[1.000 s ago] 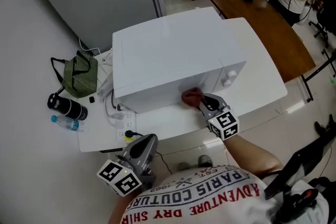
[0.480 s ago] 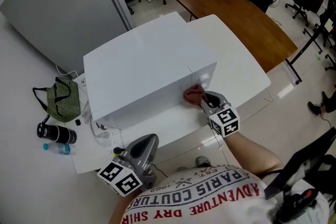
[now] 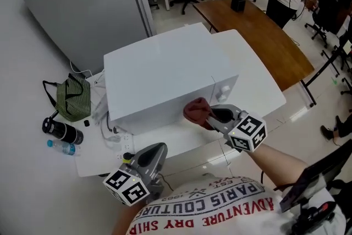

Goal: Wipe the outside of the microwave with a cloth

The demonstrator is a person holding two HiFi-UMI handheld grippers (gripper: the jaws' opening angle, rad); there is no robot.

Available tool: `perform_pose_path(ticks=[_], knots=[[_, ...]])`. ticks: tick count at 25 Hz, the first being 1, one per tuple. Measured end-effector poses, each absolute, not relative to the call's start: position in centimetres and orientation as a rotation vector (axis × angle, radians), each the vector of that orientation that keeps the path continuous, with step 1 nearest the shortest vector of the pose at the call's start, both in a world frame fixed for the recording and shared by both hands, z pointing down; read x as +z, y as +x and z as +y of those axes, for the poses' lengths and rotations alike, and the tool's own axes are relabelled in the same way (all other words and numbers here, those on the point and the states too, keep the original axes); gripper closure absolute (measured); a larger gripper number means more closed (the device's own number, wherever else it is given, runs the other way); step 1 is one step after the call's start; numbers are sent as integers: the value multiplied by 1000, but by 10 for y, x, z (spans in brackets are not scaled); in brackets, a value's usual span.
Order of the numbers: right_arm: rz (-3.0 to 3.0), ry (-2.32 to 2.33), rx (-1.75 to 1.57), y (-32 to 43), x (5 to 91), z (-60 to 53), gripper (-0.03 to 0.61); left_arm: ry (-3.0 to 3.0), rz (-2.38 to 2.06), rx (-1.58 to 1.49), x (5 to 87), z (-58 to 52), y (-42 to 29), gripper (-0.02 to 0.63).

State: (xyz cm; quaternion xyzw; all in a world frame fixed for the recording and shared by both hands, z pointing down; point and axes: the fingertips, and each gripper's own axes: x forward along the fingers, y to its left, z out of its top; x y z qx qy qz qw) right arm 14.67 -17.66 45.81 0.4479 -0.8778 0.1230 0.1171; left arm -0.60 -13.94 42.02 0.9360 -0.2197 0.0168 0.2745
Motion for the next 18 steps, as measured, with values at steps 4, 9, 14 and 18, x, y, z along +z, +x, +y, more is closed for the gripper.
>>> perform_pose_path(ticks=[4, 9, 14, 18], knots=[[-2778, 1128, 468, 91, 382, -186, 534, 2509, -657, -2, 414, -133, -36, 609], [-2795, 853, 405, 17, 334, -215, 534, 2489, -780, -78, 407, -123, -85, 609], [-2719, 722, 373, -44, 328, -252, 534, 2447, -924, -115, 408, -109, -137, 609], [-2664, 635, 527, -86, 338, -278, 534, 2409, -1020, -160, 409, -96, -171, 609]])
